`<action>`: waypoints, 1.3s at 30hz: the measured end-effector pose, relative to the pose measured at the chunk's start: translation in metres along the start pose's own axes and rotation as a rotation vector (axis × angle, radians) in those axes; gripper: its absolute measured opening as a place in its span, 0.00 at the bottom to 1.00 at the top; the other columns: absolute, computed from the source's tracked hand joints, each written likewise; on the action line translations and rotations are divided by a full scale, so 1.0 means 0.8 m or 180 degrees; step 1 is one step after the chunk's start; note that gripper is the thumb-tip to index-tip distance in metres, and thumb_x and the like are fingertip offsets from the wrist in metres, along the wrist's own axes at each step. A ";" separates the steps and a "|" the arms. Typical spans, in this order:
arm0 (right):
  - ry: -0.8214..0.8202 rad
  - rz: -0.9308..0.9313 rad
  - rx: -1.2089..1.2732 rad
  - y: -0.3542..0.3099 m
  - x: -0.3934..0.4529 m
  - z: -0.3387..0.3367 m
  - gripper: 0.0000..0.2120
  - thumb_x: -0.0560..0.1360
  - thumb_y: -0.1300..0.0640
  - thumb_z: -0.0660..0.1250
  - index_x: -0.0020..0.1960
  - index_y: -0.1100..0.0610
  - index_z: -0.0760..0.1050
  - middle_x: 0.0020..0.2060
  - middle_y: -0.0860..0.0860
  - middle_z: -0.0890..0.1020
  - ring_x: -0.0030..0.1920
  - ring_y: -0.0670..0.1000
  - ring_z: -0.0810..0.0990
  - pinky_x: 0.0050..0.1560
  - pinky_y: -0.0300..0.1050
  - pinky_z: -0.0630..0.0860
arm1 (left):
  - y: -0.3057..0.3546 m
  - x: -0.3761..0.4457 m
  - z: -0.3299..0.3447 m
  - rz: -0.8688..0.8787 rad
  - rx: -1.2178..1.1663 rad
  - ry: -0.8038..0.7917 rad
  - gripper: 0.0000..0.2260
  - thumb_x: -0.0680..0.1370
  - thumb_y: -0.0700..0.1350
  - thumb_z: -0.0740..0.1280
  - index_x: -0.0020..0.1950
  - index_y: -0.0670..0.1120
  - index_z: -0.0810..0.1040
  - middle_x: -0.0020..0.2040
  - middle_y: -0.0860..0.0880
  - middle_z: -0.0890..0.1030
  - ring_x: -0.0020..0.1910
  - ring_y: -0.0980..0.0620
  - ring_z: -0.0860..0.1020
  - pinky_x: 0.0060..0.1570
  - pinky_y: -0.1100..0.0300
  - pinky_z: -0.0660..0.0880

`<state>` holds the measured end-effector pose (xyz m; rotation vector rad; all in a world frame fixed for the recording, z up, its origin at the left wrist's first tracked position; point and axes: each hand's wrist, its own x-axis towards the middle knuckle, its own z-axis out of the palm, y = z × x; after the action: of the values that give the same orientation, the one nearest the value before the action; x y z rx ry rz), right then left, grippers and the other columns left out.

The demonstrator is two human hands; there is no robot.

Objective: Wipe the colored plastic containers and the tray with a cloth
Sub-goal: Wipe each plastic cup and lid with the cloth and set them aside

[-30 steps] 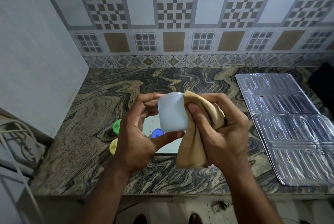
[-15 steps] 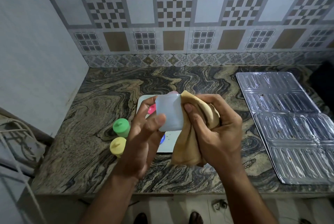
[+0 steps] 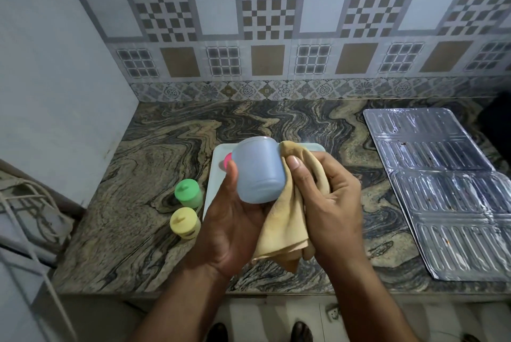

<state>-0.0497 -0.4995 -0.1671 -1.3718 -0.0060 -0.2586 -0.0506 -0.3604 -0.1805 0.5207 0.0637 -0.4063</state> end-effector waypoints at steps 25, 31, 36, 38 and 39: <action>-0.0015 0.0357 -0.0246 0.036 0.000 0.004 0.01 0.78 0.60 0.74 0.49 0.56 0.84 0.42 0.54 0.87 0.42 0.48 0.82 0.47 0.49 0.79 | 0.036 0.017 -0.071 0.1824 0.3178 0.1320 0.30 0.66 0.43 0.82 0.67 0.50 0.78 0.64 0.52 0.83 0.64 0.49 0.82 0.58 0.55 0.82; -0.0037 0.0490 -0.0318 0.046 0.002 0.002 0.02 0.77 0.59 0.74 0.49 0.58 0.83 0.41 0.53 0.86 0.41 0.47 0.82 0.46 0.47 0.78 | 0.117 0.052 -0.152 0.1569 0.4945 0.2350 0.28 0.66 0.48 0.85 0.62 0.53 0.78 0.61 0.51 0.81 0.58 0.49 0.79 0.50 0.53 0.77; 0.0010 0.0539 -0.0481 0.052 0.007 0.004 0.02 0.77 0.59 0.74 0.48 0.57 0.83 0.42 0.53 0.86 0.43 0.47 0.82 0.48 0.48 0.78 | 0.167 0.111 -0.216 0.0716 0.5573 0.2752 0.28 0.65 0.51 0.85 0.59 0.54 0.76 0.59 0.50 0.79 0.54 0.45 0.79 0.52 0.48 0.79; 0.0025 0.0547 -0.0481 0.053 0.008 0.004 0.02 0.77 0.59 0.74 0.49 0.57 0.83 0.42 0.54 0.86 0.43 0.48 0.82 0.49 0.49 0.77 | 0.174 0.128 -0.238 0.0434 0.5830 0.2722 0.29 0.64 0.52 0.84 0.59 0.54 0.73 0.61 0.47 0.79 0.55 0.41 0.80 0.53 0.45 0.80; 0.0024 0.0545 -0.0480 0.054 0.009 0.004 0.03 0.77 0.59 0.74 0.49 0.58 0.83 0.42 0.54 0.86 0.43 0.48 0.81 0.49 0.49 0.77 | 0.175 0.136 -0.247 0.0320 0.5911 0.2702 0.29 0.65 0.52 0.84 0.59 0.54 0.73 0.61 0.46 0.78 0.56 0.40 0.79 0.54 0.44 0.80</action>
<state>-0.0344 -0.4900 -0.2068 -1.5117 0.1391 -0.1224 0.1125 -0.1913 -0.3035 2.4996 0.4956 0.0051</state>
